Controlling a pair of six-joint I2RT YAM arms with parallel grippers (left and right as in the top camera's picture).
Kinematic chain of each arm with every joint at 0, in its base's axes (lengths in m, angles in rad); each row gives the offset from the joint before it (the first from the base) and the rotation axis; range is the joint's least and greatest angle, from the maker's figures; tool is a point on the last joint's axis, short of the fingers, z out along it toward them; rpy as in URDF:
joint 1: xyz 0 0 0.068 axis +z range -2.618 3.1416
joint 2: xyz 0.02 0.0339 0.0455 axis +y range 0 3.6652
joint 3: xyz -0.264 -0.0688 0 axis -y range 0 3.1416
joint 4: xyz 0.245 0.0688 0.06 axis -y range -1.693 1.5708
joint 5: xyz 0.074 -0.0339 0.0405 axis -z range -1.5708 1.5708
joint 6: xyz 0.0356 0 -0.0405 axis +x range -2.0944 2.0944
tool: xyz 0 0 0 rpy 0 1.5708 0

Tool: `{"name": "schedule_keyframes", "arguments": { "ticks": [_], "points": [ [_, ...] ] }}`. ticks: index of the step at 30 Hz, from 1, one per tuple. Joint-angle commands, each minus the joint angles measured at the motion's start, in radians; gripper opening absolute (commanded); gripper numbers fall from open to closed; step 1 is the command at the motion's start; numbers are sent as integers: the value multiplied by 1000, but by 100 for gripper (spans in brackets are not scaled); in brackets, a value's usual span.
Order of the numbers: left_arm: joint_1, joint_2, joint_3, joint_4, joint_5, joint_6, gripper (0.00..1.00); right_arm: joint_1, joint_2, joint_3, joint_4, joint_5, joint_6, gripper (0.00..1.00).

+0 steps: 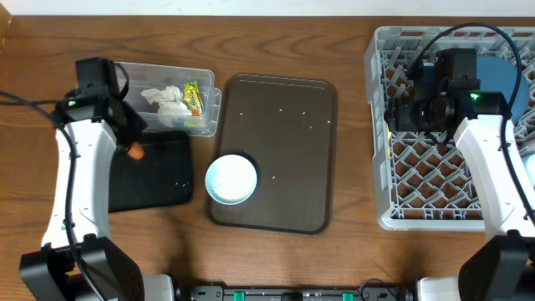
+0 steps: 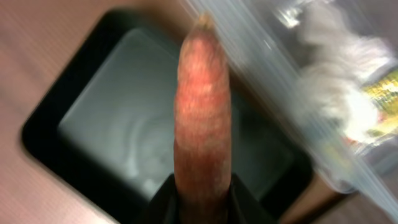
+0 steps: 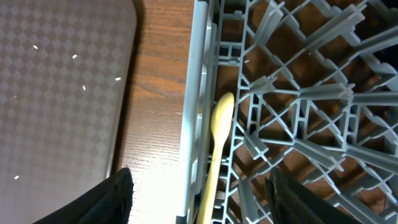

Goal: Sort waste into correct bins and load items into the dishwasher rack
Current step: 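Carry the carrot left and release it onto the black tray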

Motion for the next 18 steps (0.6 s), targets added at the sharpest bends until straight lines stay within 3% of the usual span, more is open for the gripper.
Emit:
{"name": "schedule_keyframes", "arguments": {
  "ticks": [1,9,18],
  "points": [
    [58,7,-32,-5,-75,-101,14,1,-2,1,2,-8,7,68],
    [178,34,-128,63,-75,-161,14,1,-2,1,2,-8,7,68],
    [196,151,-174,79,-74,-160,14,1,-2,1,2,-8,12,68]
  ]
}}
